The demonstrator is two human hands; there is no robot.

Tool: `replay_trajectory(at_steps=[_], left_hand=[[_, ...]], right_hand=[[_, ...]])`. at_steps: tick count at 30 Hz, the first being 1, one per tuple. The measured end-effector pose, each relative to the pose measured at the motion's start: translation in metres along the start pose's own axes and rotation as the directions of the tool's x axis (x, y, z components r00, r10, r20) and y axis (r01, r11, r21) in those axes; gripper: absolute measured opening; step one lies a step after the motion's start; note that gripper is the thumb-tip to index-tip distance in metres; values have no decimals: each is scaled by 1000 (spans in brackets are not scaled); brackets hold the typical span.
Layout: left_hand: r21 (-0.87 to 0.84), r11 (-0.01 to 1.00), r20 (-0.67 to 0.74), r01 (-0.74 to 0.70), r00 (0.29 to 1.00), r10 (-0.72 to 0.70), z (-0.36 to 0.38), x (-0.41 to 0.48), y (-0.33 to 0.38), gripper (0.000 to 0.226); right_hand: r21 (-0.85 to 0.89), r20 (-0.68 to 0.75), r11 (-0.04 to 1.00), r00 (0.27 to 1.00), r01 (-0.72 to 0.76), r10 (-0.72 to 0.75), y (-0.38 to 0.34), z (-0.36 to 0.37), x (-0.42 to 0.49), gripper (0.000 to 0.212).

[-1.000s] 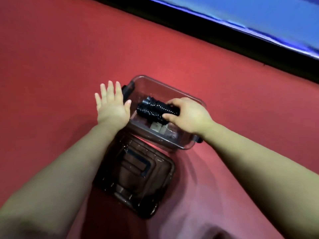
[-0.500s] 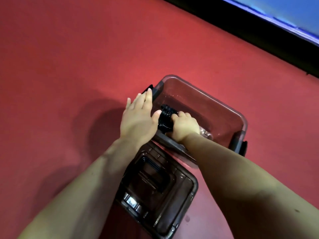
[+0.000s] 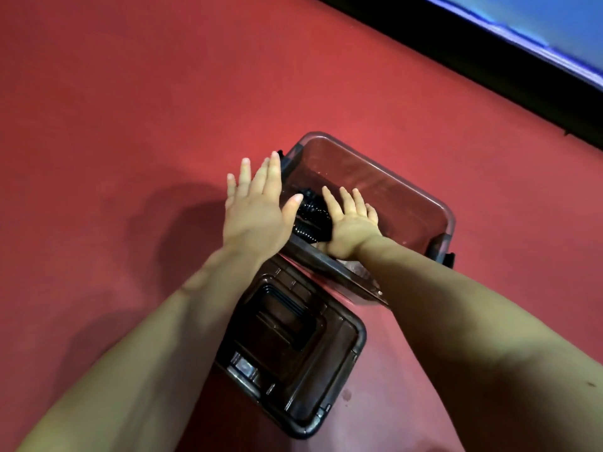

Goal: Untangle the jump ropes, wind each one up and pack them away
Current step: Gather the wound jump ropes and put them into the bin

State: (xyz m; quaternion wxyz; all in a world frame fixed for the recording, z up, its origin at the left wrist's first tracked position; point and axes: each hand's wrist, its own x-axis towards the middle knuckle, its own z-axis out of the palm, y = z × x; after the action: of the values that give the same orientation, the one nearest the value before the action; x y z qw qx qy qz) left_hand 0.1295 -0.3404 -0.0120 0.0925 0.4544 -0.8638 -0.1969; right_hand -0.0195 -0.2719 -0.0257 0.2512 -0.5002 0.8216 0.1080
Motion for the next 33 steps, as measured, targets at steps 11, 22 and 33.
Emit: replay_trajectory(at_steps=[11,22,33], left_hand=[[-29,996,-2,-87,996,87,-3,-53,64,74],[47,900,263,-434,874,408,44,-192,162,78],[7,815,558,-579,679,477,101,-267,190,78]], right_hand=[[-10,-264,1000,964,-11,8,74,-24,-107,102],[-175,-327,978,929,118,-171,183,55,-288,102],[-214,372,876,865,433,-337,220,197,-376,98]])
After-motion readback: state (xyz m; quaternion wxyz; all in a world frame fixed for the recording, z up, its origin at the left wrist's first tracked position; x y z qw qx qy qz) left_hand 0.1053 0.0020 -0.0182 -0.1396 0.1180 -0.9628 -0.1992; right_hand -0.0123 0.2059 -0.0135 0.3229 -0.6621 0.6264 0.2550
